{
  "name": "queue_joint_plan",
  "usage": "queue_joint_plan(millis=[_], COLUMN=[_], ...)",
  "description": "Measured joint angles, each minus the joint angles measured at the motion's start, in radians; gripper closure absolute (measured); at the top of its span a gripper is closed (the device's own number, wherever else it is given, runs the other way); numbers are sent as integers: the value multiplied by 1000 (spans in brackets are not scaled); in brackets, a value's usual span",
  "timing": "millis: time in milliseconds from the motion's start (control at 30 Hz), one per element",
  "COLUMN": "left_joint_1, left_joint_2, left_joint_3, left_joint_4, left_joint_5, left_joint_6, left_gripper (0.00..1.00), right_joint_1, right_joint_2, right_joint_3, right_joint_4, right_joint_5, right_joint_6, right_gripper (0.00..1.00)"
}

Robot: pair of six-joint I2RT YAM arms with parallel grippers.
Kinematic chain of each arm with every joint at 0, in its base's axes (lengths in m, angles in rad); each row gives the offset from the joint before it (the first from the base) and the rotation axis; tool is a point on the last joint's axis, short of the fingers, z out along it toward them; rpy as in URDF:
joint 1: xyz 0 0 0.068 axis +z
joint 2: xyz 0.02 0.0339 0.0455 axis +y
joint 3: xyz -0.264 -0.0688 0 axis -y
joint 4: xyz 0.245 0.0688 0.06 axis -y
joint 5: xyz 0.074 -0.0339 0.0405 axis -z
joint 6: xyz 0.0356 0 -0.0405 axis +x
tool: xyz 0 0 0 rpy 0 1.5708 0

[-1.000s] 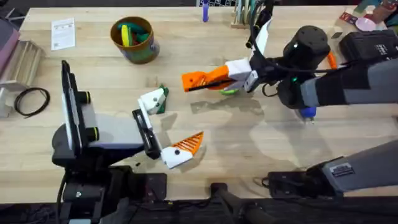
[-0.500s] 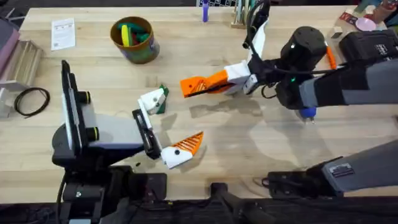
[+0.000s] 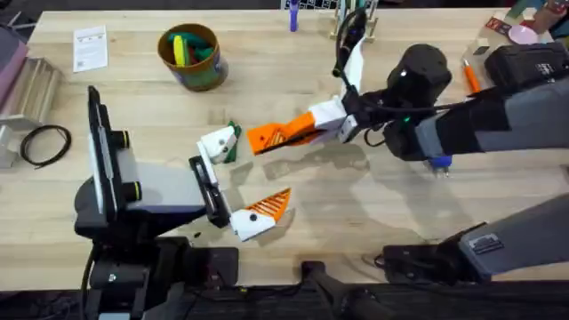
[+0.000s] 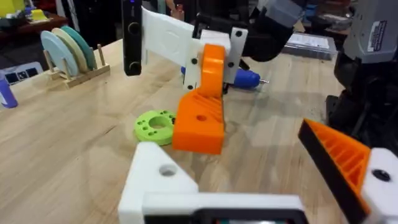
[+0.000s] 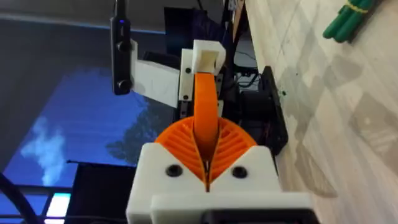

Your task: Pick up the gripper from the table and insert it into the empty holder that is missing its gripper. Then pick up a screw, insert it into the mounting hole, and use the screwdriver to tighten it. Finally, clean up the table by picking up the vegetable and placing it into the bucket.

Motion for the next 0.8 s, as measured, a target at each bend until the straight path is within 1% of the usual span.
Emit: queue_joint_plan(millis=[133,600,800], left_joint_1=[0,0,0], left_joint_2=[0,0,0], left_joint_3=[0,0,0], left_joint_4=[0,0,0], left_joint_5=[0,0,0], left_joint_6=[0,0,0], left_gripper=[15,16,15], right_joint_1=[27,60,75], right_joint_2=[0,0,3], right_joint_3=[0,0,4], right_joint_4=[0,-1,-61], right_joint_5=[-3,1,2], right_joint_6=[-1,7,11], right_gripper=[992,992,992])
